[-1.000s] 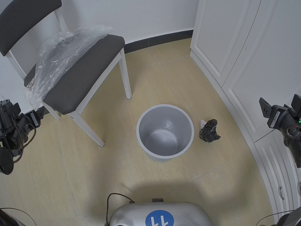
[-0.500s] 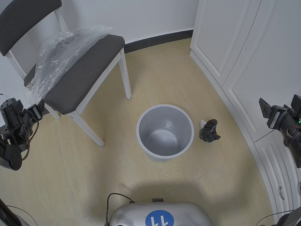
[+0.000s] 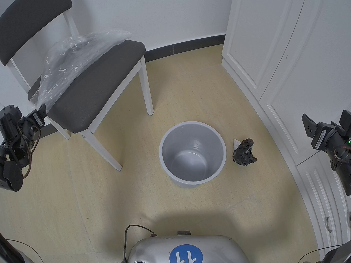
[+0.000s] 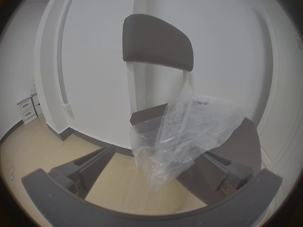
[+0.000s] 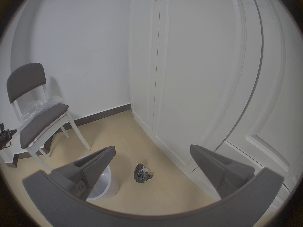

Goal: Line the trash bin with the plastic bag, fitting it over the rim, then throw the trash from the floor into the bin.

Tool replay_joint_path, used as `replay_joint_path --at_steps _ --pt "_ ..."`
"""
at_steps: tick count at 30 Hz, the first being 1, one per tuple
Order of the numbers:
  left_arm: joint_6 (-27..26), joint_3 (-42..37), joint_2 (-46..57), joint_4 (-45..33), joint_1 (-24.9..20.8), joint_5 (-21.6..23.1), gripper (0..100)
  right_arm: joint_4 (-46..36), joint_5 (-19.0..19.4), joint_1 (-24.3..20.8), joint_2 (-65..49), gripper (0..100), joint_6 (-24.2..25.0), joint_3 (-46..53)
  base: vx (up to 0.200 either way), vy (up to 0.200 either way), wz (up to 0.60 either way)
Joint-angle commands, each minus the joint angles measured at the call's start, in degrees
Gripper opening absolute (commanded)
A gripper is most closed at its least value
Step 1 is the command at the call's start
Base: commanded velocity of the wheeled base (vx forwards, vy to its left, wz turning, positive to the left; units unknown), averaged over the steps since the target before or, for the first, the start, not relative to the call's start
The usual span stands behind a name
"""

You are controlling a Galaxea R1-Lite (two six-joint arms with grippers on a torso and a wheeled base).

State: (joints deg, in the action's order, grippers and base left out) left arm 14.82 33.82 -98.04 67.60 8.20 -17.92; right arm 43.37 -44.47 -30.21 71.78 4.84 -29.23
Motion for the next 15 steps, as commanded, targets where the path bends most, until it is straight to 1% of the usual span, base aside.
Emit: replay_joint_path --at_steps 1,6,15 --pt "0.0 0.4 2.2 -0.1 0.0 0.0 100 0.0 0.0 0.0 0.0 100 0.0 0.2 0.0 0.0 0.0" --pt "0.3 0.6 1.4 -0.2 0.1 0.2 100 0.1 0.0 0.0 0.8 100 0.2 0.5 0.0 0.0 0.0" --pt "4.2 3.9 -4.7 0.0 2.4 0.2 100 0.1 0.1 -0.1 0.8 100 0.2 0.5 0.0 0.0 0.0"
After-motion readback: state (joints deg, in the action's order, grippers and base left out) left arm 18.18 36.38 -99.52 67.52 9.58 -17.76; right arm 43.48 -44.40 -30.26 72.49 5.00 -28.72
